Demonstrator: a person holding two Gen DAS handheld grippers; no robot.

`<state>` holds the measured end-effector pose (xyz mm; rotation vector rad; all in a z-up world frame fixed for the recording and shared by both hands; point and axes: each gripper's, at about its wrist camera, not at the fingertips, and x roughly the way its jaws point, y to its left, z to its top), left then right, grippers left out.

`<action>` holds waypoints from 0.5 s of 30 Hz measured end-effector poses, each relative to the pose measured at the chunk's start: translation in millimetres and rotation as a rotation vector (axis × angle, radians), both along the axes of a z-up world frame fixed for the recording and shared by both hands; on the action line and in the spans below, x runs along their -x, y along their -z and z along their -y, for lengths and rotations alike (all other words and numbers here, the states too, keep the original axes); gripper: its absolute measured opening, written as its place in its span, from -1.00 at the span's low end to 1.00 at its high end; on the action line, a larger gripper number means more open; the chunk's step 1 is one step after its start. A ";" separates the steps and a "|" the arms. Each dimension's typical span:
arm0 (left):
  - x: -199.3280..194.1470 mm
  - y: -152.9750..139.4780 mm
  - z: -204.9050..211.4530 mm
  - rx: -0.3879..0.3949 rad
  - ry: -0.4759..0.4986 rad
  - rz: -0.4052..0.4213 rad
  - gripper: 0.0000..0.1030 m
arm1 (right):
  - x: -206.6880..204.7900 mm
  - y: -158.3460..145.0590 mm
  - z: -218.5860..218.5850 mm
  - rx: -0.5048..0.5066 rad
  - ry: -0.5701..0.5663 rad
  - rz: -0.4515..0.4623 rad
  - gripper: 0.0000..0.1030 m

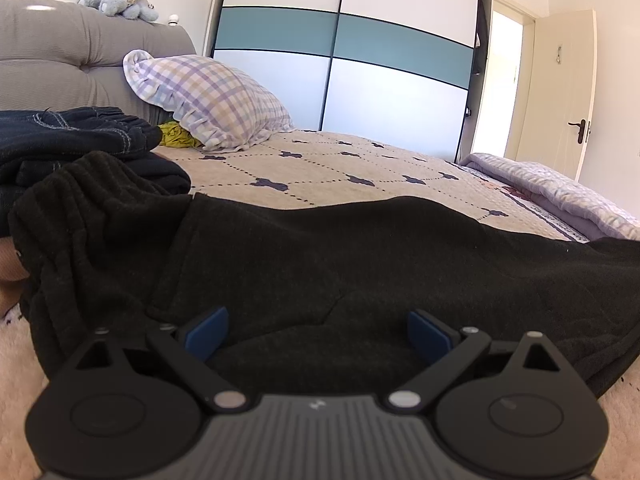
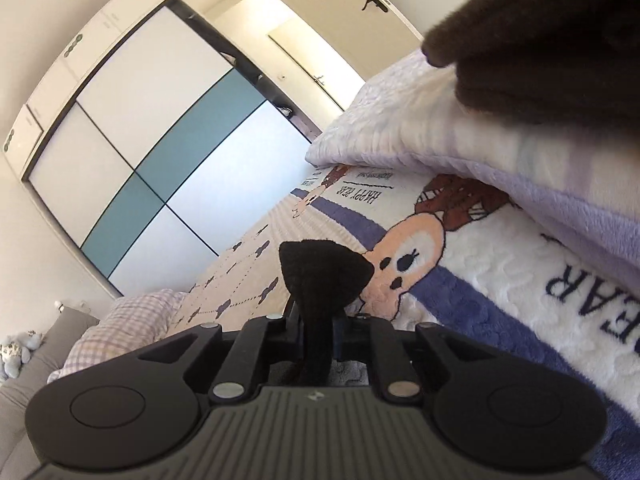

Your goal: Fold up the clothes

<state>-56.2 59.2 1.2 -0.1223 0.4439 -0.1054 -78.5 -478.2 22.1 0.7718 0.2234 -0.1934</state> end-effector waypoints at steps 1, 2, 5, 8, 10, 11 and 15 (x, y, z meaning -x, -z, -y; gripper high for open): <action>-0.2 -0.1 0.1 -0.001 0.000 0.000 0.89 | -5.7 7.9 3.3 0.000 -0.006 -0.054 -0.75; -0.2 -0.2 0.5 -0.003 0.000 -0.001 0.89 | -11.5 15.8 6.5 0.001 -0.012 -0.107 -0.75; 0.2 -0.3 1.0 -0.006 0.000 -0.001 0.89 | -13.7 54.5 24.4 -0.118 -0.017 -0.164 -0.75; 0.1 -1.0 2.0 -0.011 -0.001 -0.003 0.89 | -6.9 56.7 30.3 -0.160 -0.038 -0.117 -0.66; -0.3 -2.0 2.2 -0.011 0.003 -0.006 0.92 | -6.4 57.7 28.7 -0.144 -0.041 -0.113 -0.65; -1.2 -2.8 1.5 -0.006 0.007 -0.010 0.93 | -6.0 58.1 28.2 -0.142 -0.041 -0.108 -0.65; -7.9 -19.4 5.5 -0.019 -0.018 -0.070 0.93 | -4.2 59.8 26.2 -0.134 -0.042 -0.089 -0.63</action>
